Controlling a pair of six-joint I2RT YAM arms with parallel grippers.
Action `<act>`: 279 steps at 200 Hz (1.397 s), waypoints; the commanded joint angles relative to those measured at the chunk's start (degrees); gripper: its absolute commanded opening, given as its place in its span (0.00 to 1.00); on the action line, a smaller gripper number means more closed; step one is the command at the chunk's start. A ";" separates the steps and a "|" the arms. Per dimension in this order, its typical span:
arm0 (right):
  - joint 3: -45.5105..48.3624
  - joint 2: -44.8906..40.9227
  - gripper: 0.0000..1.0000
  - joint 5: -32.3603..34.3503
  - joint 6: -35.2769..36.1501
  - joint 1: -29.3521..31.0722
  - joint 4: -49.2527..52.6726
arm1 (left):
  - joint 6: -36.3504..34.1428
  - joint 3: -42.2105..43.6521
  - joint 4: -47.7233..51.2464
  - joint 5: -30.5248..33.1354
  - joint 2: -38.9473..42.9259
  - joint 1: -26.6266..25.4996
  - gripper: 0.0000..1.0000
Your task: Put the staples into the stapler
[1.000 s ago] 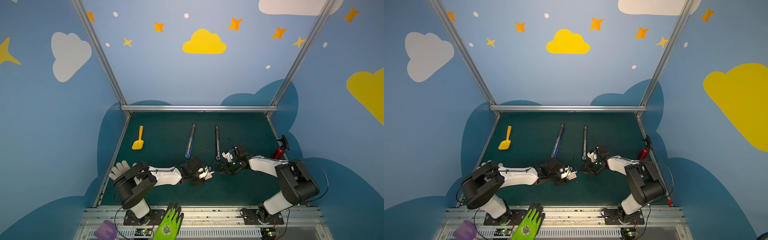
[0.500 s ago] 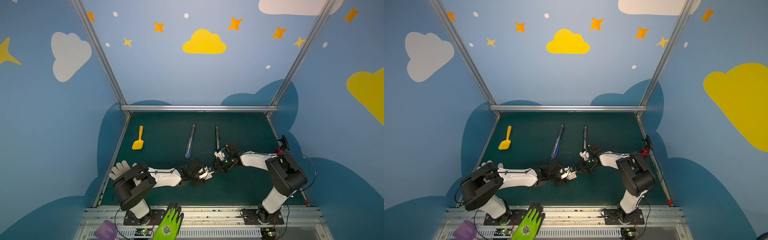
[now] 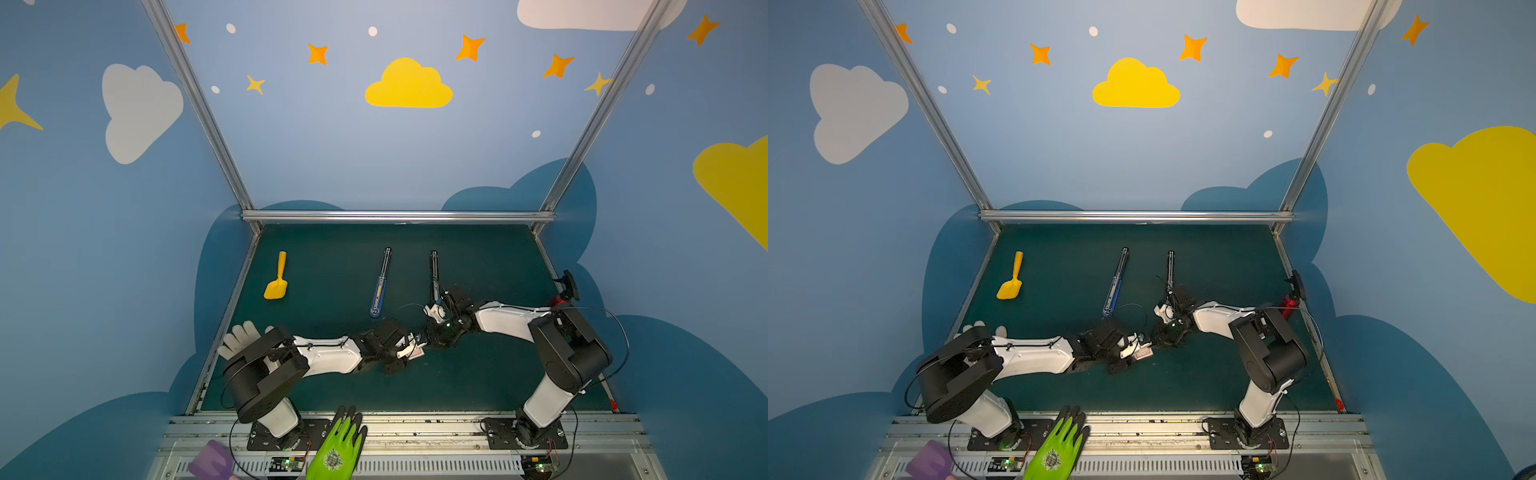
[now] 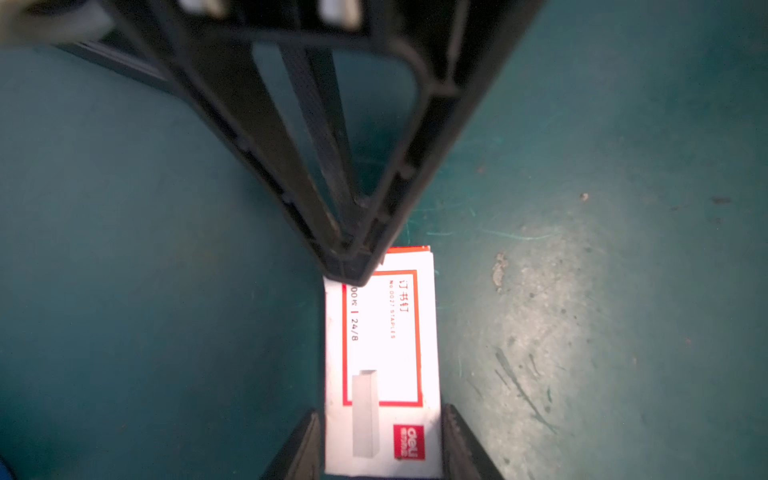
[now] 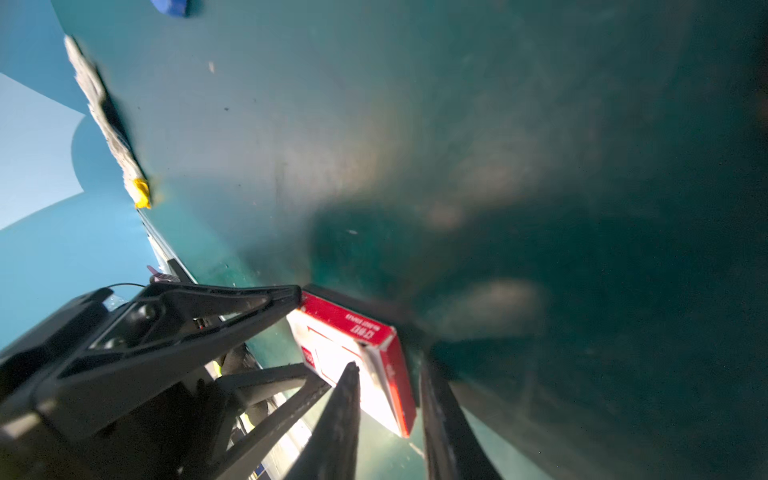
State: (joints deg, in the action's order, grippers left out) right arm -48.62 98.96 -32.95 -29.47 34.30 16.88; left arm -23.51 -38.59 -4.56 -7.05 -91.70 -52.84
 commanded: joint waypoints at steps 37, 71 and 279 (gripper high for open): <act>0.28 3.70 0.18 5.16 0.47 1.20 6.40 | -0.05 1.23 2.32 -0.32 0.39 0.19 0.45; 0.37 2.41 0.18 6.52 0.22 1.03 7.09 | -0.34 1.11 2.40 -0.82 -0.12 0.11 0.42; 3.42 -5.64 0.30 5.23 0.17 -2.00 6.43 | -1.28 0.55 3.59 -0.33 -1.49 -0.65 0.38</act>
State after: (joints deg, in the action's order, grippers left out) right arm -47.22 94.70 -26.70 -29.47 32.64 22.28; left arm -24.23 -38.59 -4.54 -8.23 -91.81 -53.15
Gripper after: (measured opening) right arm 0.266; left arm 0.376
